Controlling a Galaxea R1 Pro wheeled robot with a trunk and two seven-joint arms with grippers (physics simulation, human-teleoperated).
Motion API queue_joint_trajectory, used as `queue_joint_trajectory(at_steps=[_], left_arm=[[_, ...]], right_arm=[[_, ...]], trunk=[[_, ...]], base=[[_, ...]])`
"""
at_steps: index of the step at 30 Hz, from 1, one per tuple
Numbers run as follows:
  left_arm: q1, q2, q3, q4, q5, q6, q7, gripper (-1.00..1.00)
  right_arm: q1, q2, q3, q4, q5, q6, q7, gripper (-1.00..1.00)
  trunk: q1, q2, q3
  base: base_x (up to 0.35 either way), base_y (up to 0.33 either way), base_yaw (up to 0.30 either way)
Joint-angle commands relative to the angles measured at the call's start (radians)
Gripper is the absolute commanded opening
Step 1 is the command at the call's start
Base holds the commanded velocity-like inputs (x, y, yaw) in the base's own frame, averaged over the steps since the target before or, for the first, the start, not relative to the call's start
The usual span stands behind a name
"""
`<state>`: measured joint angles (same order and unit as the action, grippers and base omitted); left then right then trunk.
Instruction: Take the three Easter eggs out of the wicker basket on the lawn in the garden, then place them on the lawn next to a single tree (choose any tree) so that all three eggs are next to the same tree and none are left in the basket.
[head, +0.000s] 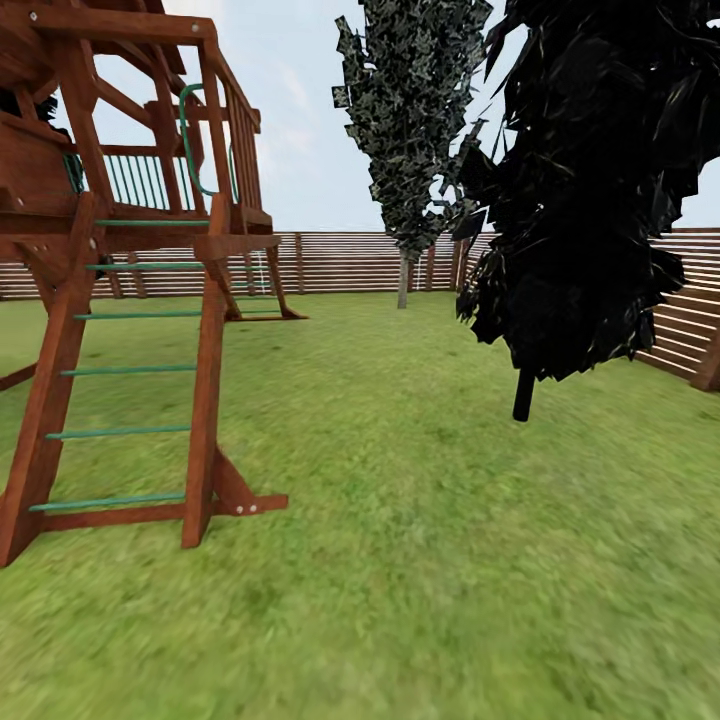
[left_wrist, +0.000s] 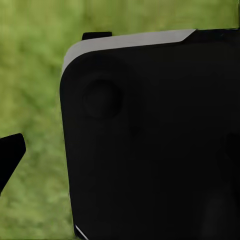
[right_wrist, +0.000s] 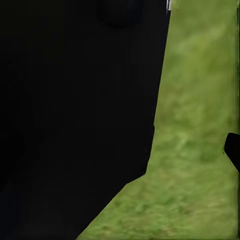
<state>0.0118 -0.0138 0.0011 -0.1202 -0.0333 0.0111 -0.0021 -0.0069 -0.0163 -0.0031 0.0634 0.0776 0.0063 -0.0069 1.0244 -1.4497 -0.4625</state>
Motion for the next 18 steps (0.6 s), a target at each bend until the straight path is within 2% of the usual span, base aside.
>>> queue_joint_trajectory(at_steps=[1, 18], left_arm=[[0.001, 0.0, 0.001, -0.003, -0.004, 0.001, 0.0, 1.0], [0.001, 0.0, 0.0, -0.001, -0.004, 0.001, -0.001, 1.0]], right_arm=[[-0.001, 0.0, 0.0, 0.001, 0.008, 0.001, -0.001, 1.0], [-0.001, 0.001, 0.0, 0.001, 0.008, 0.001, -0.001, 1.0]], trunk=[[0.001, 0.0, -0.001], [0.001, 0.0, -0.001]], base=[[0.312, -0.11, 0.006], [0.311, -0.11, 0.0]])
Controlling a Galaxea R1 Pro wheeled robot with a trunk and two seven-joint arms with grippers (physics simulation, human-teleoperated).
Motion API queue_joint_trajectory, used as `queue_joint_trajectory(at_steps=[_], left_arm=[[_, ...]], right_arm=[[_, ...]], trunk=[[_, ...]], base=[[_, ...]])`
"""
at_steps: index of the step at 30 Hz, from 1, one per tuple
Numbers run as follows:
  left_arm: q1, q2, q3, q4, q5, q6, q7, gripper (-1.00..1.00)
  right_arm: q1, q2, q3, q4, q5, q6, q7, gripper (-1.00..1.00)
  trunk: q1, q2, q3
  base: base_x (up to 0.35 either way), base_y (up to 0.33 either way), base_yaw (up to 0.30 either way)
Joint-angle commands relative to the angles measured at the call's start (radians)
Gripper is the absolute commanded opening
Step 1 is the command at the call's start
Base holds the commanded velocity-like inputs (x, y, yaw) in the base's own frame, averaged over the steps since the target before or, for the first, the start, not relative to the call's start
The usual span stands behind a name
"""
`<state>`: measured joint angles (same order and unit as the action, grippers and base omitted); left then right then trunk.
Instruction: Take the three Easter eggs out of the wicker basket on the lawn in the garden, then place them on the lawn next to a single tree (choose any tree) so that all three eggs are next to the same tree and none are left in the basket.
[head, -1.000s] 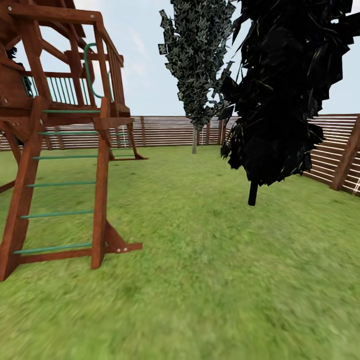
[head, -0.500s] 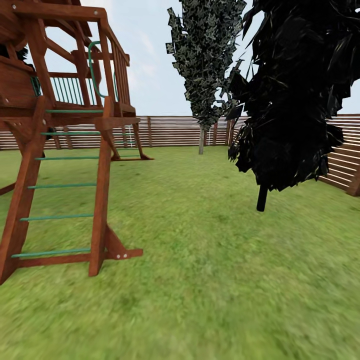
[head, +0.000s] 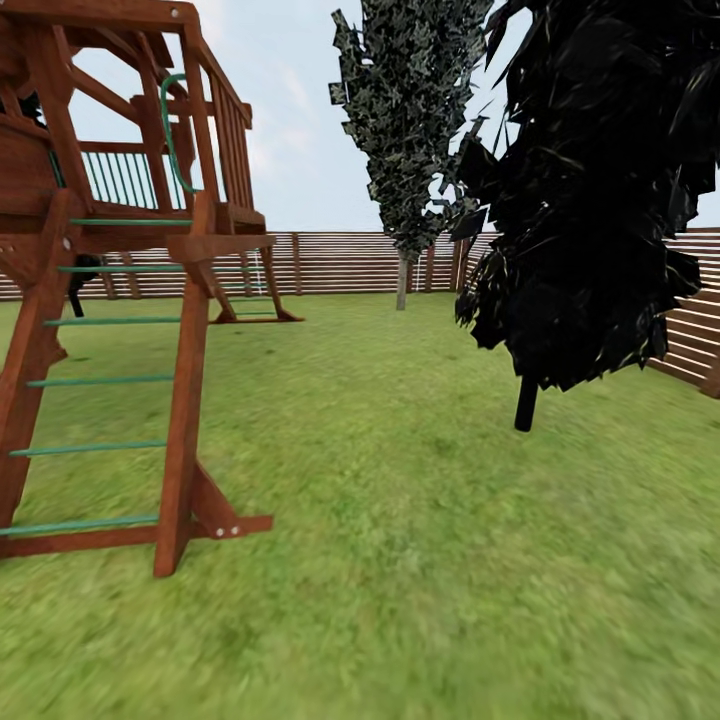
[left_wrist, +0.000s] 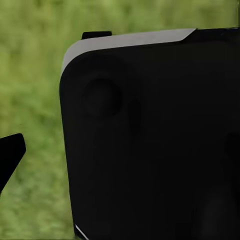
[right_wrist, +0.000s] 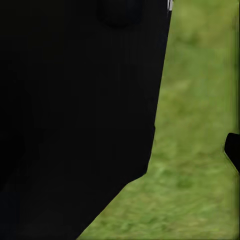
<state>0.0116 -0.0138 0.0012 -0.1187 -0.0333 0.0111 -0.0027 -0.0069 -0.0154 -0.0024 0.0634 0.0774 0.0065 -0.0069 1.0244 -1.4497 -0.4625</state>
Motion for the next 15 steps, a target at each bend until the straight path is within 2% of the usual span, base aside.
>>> queue_joint_trajectory(at_steps=[1, 9, 15], left_arm=[[0.001, 0.0, 0.0, -0.003, -0.004, 0.001, 0.0, 1.0], [0.001, 0.0, 0.0, -0.002, -0.004, 0.001, 0.0, 1.0], [0.002, 0.0, 0.0, -0.002, -0.004, 0.001, 0.0, 1.0]], right_arm=[[-0.001, 0.0, -0.001, 0.001, 0.008, 0.001, -0.001, 1.0], [-0.001, 0.0, -0.001, 0.001, 0.008, 0.001, -0.001, 1.0], [-0.001, 0.002, -0.001, 0.001, 0.008, 0.0, -0.001, 1.0]], trunk=[[0.001, 0.0, -0.001], [0.001, 0.0, -0.001], [0.001, 0.0, -0.001]], base=[[0.311, -0.11, 0.0], [0.311, -0.11, 0.006], [0.311, -0.11, 0.211]])
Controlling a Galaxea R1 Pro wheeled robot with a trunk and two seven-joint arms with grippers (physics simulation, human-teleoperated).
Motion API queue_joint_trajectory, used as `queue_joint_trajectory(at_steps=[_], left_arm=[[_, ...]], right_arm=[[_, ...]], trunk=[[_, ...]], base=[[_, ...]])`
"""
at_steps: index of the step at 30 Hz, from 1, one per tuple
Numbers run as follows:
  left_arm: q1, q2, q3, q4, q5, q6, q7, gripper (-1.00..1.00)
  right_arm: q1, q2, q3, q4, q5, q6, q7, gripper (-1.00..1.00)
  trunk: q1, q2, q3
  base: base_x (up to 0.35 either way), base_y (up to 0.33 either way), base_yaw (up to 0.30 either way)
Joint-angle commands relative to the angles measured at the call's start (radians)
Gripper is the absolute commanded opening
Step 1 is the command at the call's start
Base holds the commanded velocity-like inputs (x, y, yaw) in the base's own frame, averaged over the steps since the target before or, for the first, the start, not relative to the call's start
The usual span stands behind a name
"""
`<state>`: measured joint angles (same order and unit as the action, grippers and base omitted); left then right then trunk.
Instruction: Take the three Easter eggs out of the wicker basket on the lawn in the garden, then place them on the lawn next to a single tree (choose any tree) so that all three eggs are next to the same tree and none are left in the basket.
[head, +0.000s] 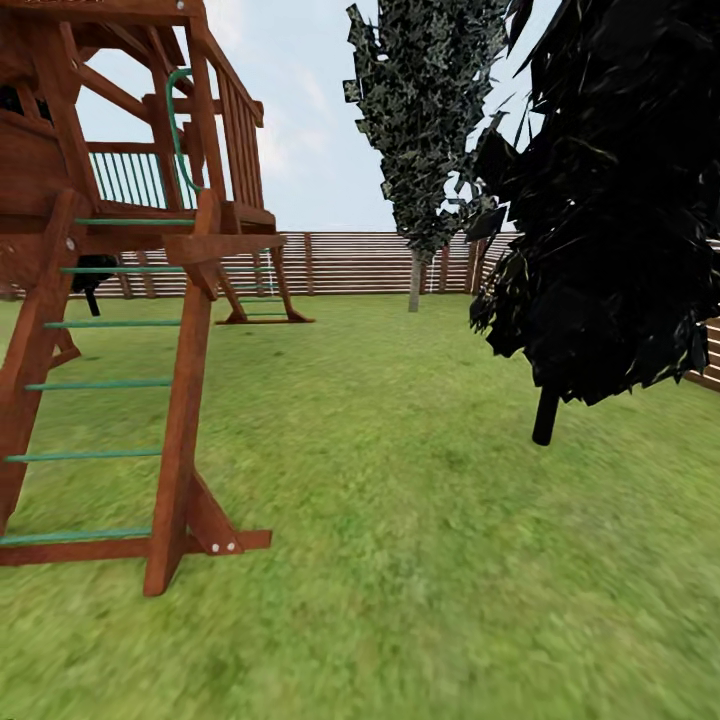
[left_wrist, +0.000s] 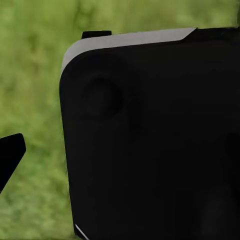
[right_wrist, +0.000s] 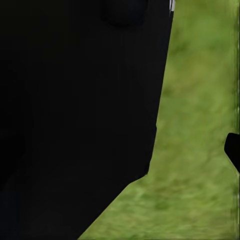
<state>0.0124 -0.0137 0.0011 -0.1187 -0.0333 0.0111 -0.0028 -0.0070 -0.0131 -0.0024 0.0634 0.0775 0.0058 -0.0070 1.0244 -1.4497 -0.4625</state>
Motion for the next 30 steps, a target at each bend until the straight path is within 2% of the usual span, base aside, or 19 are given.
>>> queue_joint_trajectory(at_steps=[1, 13, 26, 30], left_arm=[[0.0, 0.0, 0.0, -0.003, -0.004, 0.001, 0.0, 1.0], [0.0, 0.0, 0.0, -0.003, -0.004, 0.001, 0.0, 1.0], [0.0, 0.0, 0.0, -0.003, -0.004, 0.001, 0.0, 1.0], [0.0, 0.0, 0.0, -0.004, -0.004, 0.001, 0.0, 1.0]], right_arm=[[-0.001, 0.0, -0.001, 0.001, 0.008, 0.001, -0.001, 1.0], [-0.001, -0.001, -0.001, 0.001, 0.008, 0.0, -0.001, 1.0], [-0.001, -0.001, -0.001, 0.001, 0.008, 0.0, -0.001, 1.0], [-0.001, -0.003, -0.002, 0.001, 0.007, 0.0, -0.001, 1.0]], trunk=[[0.001, 0.0, -0.001], [0.001, 0.0, -0.001], [0.001, 0.0, -0.001], [0.001, 0.0, -0.001]], base=[[0.311, -0.11, 0.189], [0.311, -0.11, 0.055], [0.311, -0.11, 0.244], [0.312, -0.11, 0.092]])
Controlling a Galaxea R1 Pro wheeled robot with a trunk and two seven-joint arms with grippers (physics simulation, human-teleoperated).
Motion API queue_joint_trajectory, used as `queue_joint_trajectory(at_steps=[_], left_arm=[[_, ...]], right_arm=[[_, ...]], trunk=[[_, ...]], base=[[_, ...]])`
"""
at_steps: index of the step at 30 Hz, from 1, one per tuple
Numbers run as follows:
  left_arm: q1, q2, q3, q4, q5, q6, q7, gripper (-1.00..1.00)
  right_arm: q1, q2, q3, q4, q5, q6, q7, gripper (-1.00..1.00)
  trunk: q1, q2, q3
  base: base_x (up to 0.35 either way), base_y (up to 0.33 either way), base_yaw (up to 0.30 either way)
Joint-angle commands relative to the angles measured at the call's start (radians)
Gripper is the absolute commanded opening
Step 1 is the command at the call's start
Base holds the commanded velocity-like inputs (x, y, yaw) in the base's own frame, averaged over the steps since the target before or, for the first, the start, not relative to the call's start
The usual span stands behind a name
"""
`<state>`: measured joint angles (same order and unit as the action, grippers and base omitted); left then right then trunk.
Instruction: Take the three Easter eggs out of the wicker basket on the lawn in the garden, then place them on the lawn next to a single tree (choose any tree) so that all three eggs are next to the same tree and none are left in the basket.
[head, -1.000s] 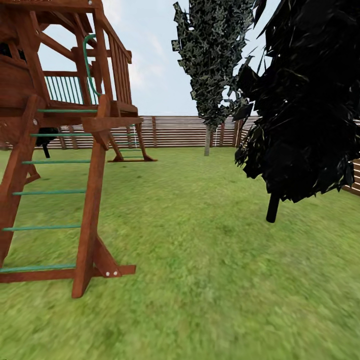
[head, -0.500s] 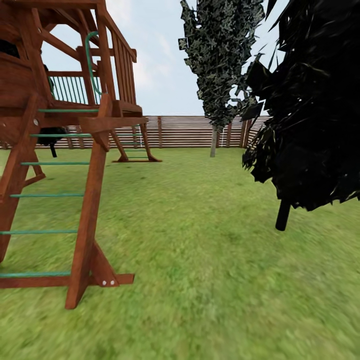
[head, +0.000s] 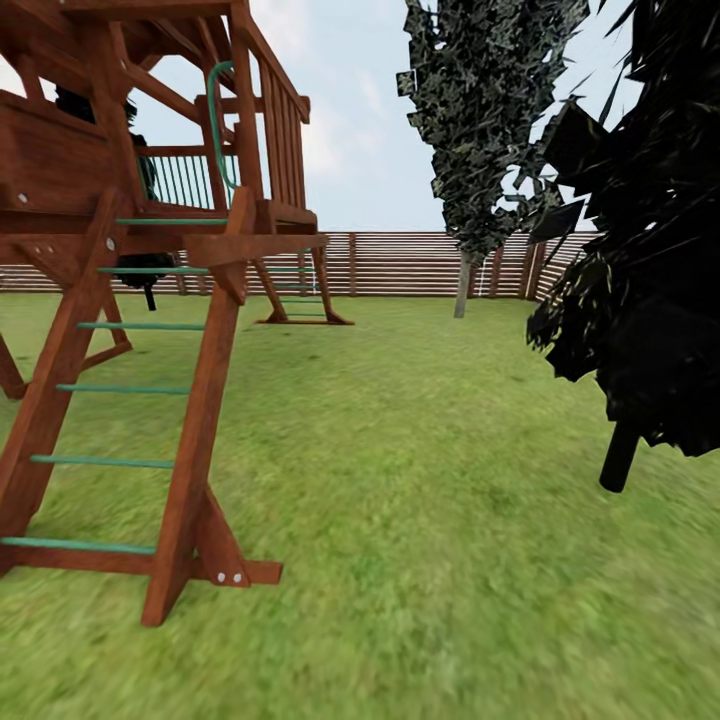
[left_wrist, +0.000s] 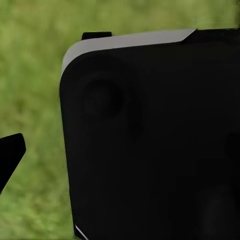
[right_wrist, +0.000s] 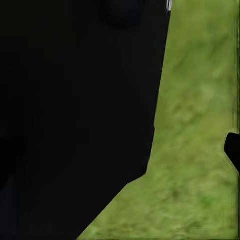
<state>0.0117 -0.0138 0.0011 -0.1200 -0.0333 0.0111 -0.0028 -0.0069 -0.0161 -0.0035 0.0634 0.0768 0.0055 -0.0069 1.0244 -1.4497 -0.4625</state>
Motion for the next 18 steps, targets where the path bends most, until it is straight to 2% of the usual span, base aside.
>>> queue_joint_trajectory(at_steps=[1, 18], left_arm=[[0.001, 0.0, 0.0, -0.003, -0.004, 0.001, 0.0, 1.0], [0.001, 0.0, 0.0, -0.003, -0.004, 0.001, 0.0, 1.0]], right_arm=[[-0.001, 0.0, -0.001, 0.001, 0.008, 0.001, -0.001, 1.0], [-0.001, -0.001, -0.001, 0.001, 0.008, 0.001, -0.001, 1.0]], trunk=[[0.001, 0.0, -0.001], [0.001, 0.0, -0.001]], base=[[0.312, -0.11, 0.022], [0.311, -0.101, 0.002]])
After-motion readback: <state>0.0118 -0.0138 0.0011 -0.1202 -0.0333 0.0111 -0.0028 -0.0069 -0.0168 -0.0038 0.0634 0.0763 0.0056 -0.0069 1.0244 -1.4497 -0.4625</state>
